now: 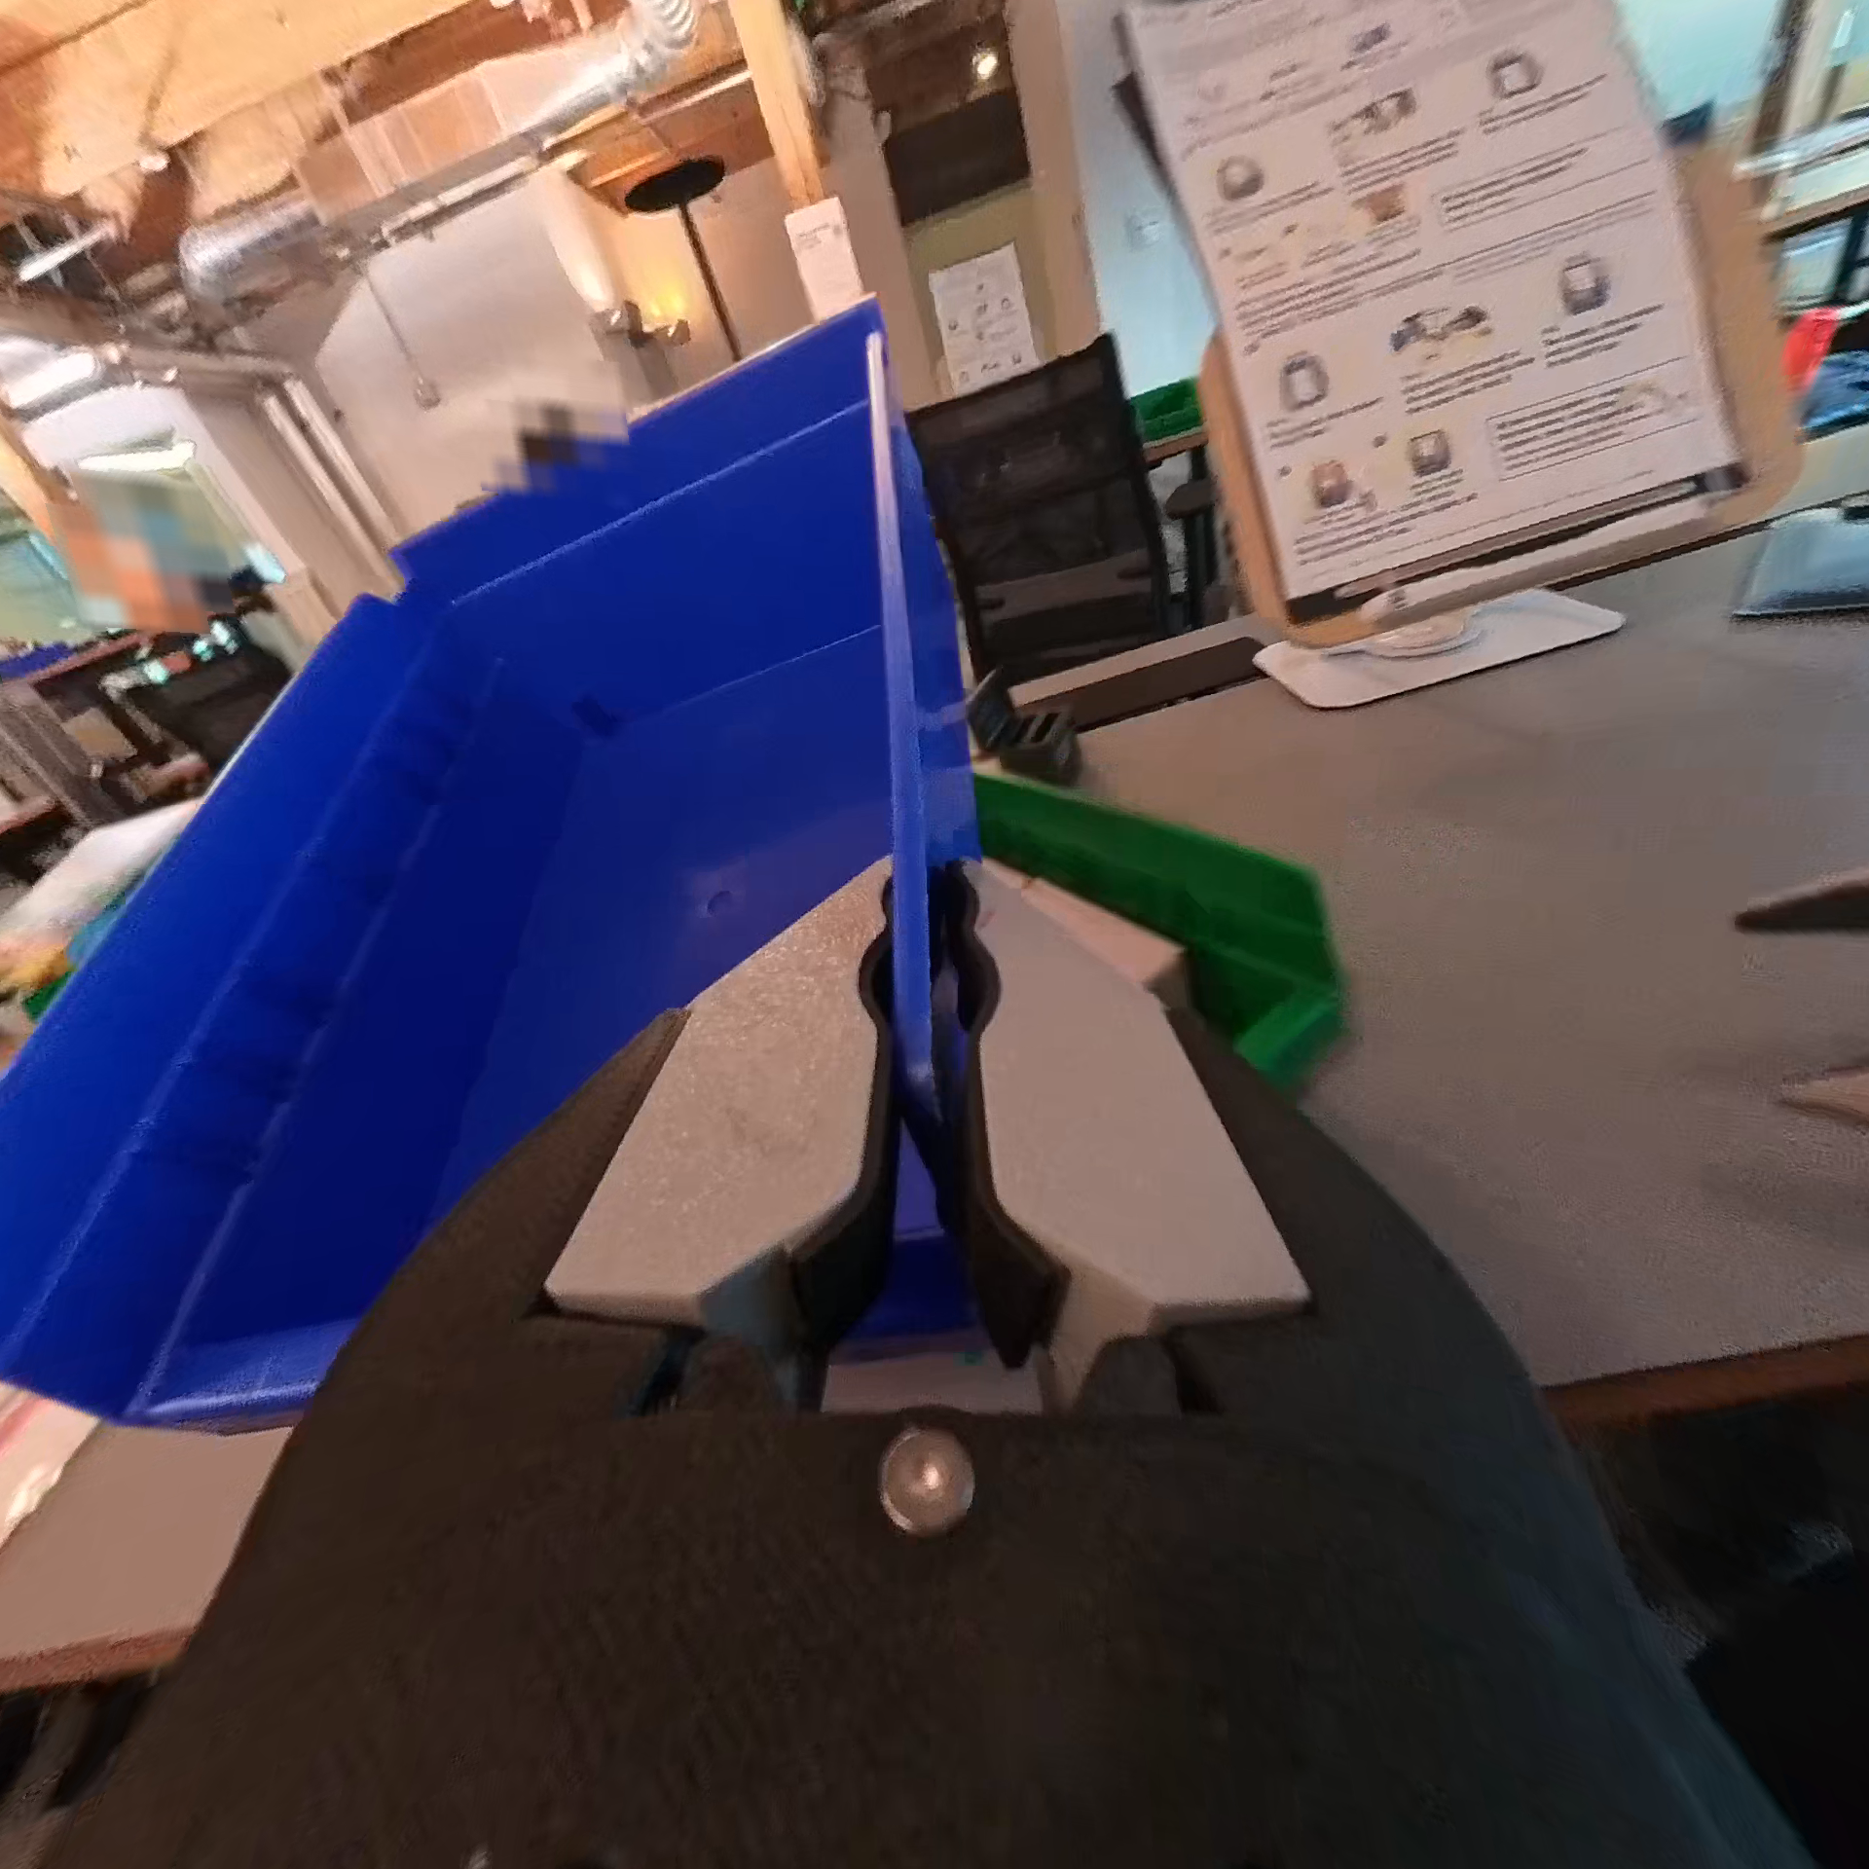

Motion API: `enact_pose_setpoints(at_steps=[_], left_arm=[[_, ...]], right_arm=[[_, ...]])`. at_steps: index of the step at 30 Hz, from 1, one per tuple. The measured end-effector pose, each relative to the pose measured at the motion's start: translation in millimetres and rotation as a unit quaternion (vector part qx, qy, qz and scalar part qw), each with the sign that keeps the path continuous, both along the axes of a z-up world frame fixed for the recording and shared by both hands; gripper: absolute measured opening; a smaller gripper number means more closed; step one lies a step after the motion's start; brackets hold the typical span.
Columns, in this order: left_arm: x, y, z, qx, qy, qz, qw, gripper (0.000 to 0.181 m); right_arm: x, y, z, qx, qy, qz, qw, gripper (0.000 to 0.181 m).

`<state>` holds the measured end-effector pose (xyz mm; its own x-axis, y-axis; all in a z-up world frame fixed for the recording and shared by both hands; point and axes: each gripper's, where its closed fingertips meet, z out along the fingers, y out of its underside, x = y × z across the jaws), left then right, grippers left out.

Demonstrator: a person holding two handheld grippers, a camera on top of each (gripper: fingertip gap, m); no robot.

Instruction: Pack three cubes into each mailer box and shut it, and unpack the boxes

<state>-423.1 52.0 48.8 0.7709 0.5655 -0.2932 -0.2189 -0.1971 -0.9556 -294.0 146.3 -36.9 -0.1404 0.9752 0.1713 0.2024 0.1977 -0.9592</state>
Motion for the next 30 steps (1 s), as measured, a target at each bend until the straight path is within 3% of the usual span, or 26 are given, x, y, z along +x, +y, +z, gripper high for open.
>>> enact_pose_setpoints(at_steps=[6, 11, 14, 20, 23, 26, 30], left_arm=[[120, 71, 14, -0.013, 0.053, -0.159, 0.986, 0.004], [241, 163, -32, -0.049, 0.041, -0.326, 0.943, 0.004], [290, 213, -67, -0.084, 0.009, -0.384, 0.919, 0.004], [335, 286, -119, -0.129, -0.03, -0.426, 0.895, 0.005], [356, 297, -122, -0.117, -0.083, -0.452, 0.881, 0.032], [356, 283, -107, -0.101, -0.114, -0.472, 0.868, 0.051], [324, 247, -87, -0.1, -0.158, -0.486, 0.854, 0.065]], right_arm=[[98, 123, -5, 0.008, -0.018, -0.096, 0.995, 0.042], [173, 200, -23, -0.029, -0.062, -0.185, 0.98, 0.04], [208, 233, -21, -0.03, -0.051, -0.238, 0.969, 0.041], [248, 259, -19, -0.05, -0.027, -0.282, 0.958, 0.037], [249, 262, -24, -0.053, -0.032, -0.29, 0.955, 0.036], [244, 251, -19, -0.046, -0.034, -0.276, 0.96, 0.039], [225, 216, -10, -0.028, -0.043, -0.217, 0.975, 0.04]])
